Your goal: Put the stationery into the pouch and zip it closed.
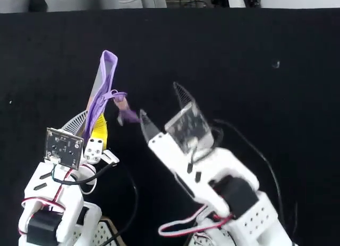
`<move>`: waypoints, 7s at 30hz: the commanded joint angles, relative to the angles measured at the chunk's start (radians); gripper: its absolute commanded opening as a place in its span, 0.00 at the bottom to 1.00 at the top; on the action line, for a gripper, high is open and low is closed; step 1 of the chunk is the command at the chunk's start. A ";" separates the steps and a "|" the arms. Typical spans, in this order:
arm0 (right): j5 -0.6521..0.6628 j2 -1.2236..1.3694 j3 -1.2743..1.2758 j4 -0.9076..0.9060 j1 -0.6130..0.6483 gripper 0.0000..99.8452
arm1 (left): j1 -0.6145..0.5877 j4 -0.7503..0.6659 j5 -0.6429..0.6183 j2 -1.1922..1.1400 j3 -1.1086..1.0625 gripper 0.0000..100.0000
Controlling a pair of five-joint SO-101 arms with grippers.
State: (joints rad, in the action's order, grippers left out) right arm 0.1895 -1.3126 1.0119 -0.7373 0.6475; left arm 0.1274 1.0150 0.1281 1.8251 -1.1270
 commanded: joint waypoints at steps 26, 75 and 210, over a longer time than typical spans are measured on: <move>-0.066 -0.101 0.375 0.491 0.163 0.27 | 0.111 -0.023 -0.017 0.000 0.008 0.03; -0.064 -0.016 0.320 0.562 0.094 0.17 | 0.110 -0.021 -0.066 0.002 0.008 0.03; -0.123 1.293 -0.332 0.980 -0.689 0.01 | 0.102 -0.110 -0.137 -0.002 -0.101 0.25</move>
State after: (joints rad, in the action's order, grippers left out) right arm 0.0698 -0.0161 0.6851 0.2110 -0.0307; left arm 0.2332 0.9705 0.0023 1.8267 -1.2206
